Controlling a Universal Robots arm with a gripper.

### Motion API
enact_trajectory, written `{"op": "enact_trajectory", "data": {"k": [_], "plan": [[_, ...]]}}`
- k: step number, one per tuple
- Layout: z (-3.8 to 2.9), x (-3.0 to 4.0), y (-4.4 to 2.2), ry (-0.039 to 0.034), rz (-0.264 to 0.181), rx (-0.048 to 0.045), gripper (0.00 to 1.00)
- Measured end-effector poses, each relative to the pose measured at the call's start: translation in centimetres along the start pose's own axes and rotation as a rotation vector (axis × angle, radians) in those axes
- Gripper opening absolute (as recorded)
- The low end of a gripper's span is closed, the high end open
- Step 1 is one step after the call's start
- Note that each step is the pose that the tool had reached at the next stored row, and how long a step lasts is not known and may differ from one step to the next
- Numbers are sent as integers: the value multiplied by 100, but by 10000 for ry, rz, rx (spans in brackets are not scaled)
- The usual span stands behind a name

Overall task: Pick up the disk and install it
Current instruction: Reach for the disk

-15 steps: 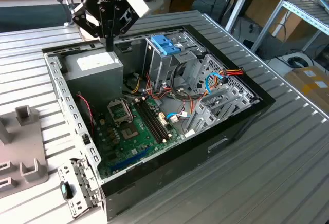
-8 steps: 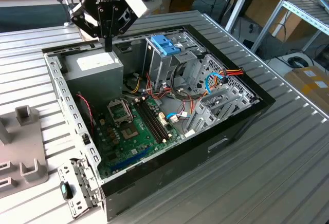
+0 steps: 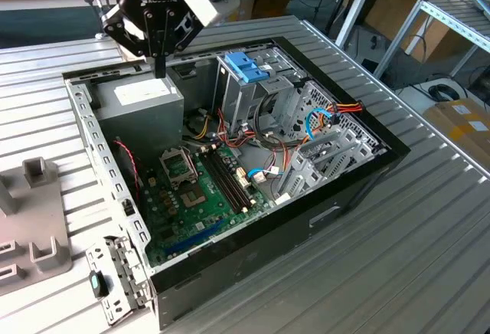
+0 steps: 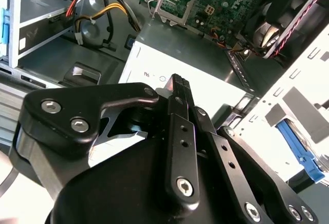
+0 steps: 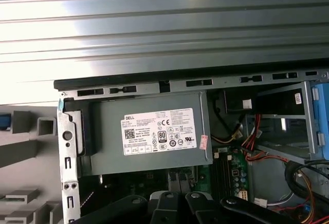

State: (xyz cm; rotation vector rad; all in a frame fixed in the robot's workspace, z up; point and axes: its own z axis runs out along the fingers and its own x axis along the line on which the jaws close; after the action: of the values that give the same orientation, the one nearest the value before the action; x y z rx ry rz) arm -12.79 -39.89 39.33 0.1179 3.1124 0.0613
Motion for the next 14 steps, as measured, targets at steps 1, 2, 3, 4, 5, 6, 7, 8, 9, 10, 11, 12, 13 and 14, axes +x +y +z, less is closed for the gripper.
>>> {"op": "enact_trajectory", "data": {"k": [1, 2, 3, 4, 5, 6, 7, 8, 9, 10, 11, 12, 13, 14], "plan": [[0, 2, 0, 0, 0, 1, 11], [0, 3, 0, 0, 0, 1, 11], [-1, 5, 0, 1, 0, 1, 11], [-1, 7, -1, 1, 0, 1, 11], [-1, 9, -1, 1, -1, 1, 11], [-1, 12, -1, 1, 0, 1, 11], [-1, 14, -1, 0, 0, 2, 11], [-1, 17, -1, 0, -1, 2, 11], [-1, 20, -1, 1, 0, 3, 11], [-1, 25, -2, 0, -1, 7, 11], [-1, 29, -2, 0, -1, 8, 11], [-1, 34, -3, 0, -1, 10, 11], [-1, 40, -3, 0, 0, 11, 11], [-1, 42, -3, 0, 0, 12, 11]]}}
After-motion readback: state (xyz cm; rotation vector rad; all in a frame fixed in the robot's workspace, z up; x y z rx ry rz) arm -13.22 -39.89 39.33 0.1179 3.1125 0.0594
